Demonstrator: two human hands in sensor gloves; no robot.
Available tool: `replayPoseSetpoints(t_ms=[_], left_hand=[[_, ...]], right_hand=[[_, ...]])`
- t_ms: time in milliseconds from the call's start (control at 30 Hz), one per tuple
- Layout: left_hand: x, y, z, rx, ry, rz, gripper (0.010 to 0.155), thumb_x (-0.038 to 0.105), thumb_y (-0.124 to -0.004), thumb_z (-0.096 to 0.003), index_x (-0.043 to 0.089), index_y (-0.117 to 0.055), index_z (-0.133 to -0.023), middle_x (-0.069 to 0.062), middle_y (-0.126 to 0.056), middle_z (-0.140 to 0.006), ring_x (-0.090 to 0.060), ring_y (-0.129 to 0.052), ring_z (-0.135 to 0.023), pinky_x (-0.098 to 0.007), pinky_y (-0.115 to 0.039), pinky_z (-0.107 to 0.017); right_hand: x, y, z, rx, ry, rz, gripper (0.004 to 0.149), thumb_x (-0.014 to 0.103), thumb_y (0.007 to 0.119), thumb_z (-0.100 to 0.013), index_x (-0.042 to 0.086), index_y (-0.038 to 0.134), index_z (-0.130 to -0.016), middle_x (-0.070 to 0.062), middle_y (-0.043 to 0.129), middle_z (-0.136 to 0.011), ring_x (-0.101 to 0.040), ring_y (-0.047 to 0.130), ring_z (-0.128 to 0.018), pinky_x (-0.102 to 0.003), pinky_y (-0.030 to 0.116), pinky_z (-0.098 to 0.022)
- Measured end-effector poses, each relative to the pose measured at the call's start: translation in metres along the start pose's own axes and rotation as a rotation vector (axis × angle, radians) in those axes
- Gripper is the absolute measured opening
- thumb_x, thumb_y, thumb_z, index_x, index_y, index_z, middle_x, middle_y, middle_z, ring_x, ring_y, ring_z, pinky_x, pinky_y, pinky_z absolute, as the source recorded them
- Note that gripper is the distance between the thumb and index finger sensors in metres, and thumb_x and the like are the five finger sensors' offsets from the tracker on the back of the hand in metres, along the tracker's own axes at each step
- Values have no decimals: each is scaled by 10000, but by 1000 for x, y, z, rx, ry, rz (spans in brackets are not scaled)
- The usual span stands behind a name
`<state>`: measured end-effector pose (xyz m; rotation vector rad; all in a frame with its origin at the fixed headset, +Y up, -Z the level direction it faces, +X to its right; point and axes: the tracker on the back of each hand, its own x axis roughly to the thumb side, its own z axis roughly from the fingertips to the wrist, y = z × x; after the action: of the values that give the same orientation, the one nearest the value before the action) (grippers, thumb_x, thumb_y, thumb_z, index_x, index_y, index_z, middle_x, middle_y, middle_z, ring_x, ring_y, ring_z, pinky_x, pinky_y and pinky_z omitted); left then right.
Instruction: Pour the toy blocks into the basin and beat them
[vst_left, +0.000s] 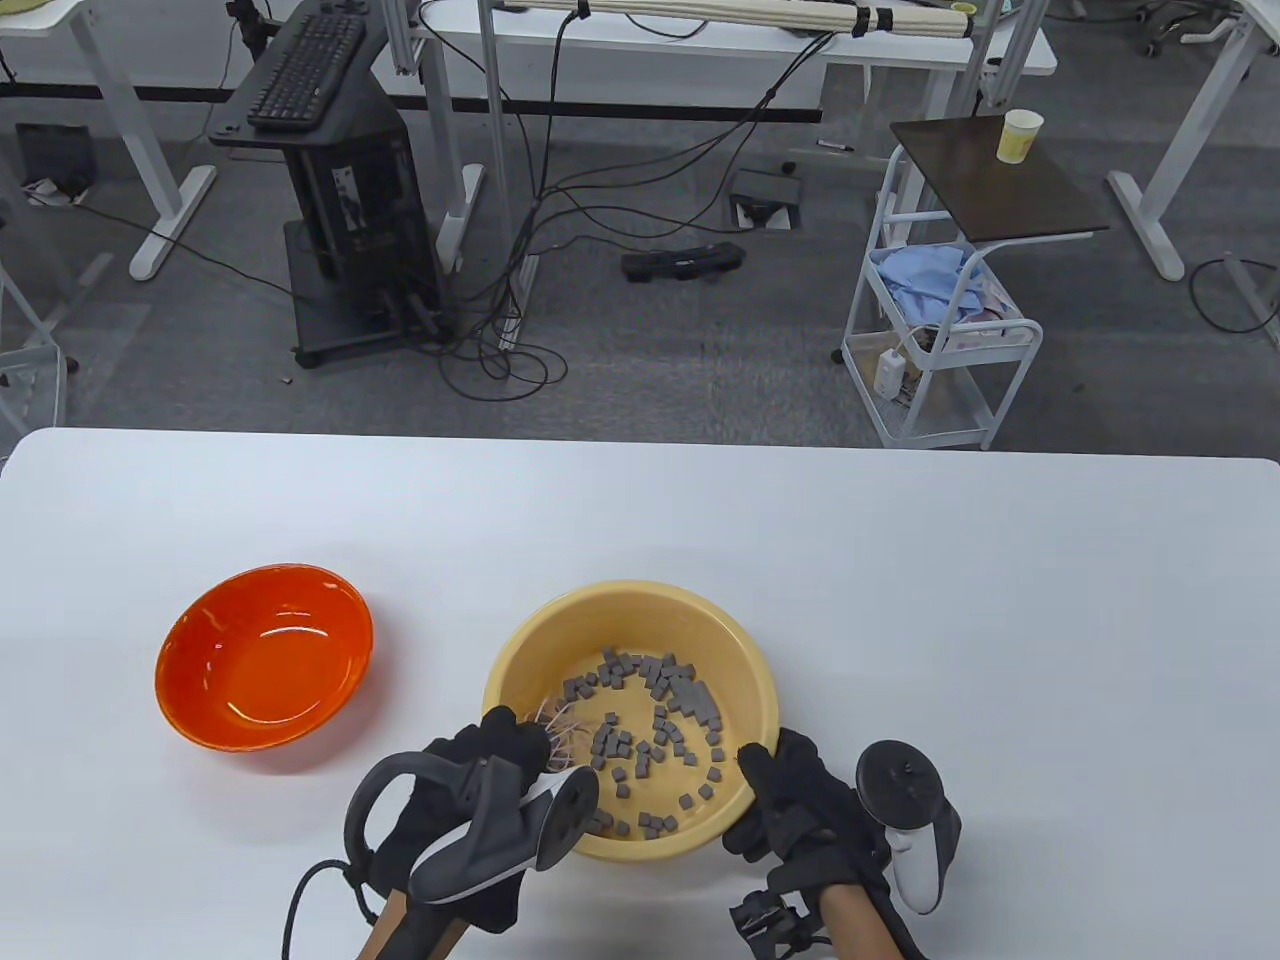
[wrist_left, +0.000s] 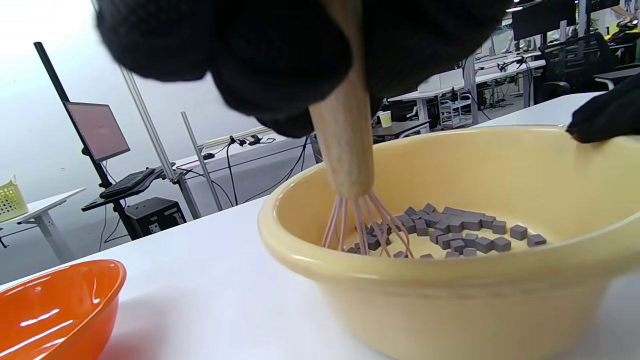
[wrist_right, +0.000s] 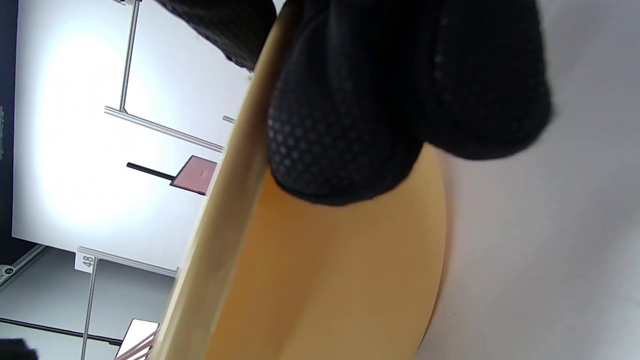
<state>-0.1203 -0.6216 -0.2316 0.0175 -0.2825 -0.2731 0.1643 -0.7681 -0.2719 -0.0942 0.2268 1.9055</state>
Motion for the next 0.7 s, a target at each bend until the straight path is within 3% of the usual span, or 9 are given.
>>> replayPoseSetpoints(t_ms=[367, 700], left_hand=[[-4, 11, 4, -43, -196, 211, 352, 360, -758, -612, 197, -895, -892, -160, -952, -870, -99, -1019, -407, -348, -917, -382], [22, 3, -20, -111, -332, 347, 390, 323, -754, -643, 148, -824, -984, -207, -883, -960, -143, -1034, -536, -384, -915, -458]], right_hand=[[0, 0, 0, -6, -1, 2, 604, 253, 661, -714, -202, 400, -1013, -249, 895, -621, -259, 1029, -316, -430, 918, -308], [0, 0, 1, -4, 0, -6, 604, 254, 662, -714, -201, 401, -1014, -251, 895, -622, -258, 1029, -320, -430, 917, -310]])
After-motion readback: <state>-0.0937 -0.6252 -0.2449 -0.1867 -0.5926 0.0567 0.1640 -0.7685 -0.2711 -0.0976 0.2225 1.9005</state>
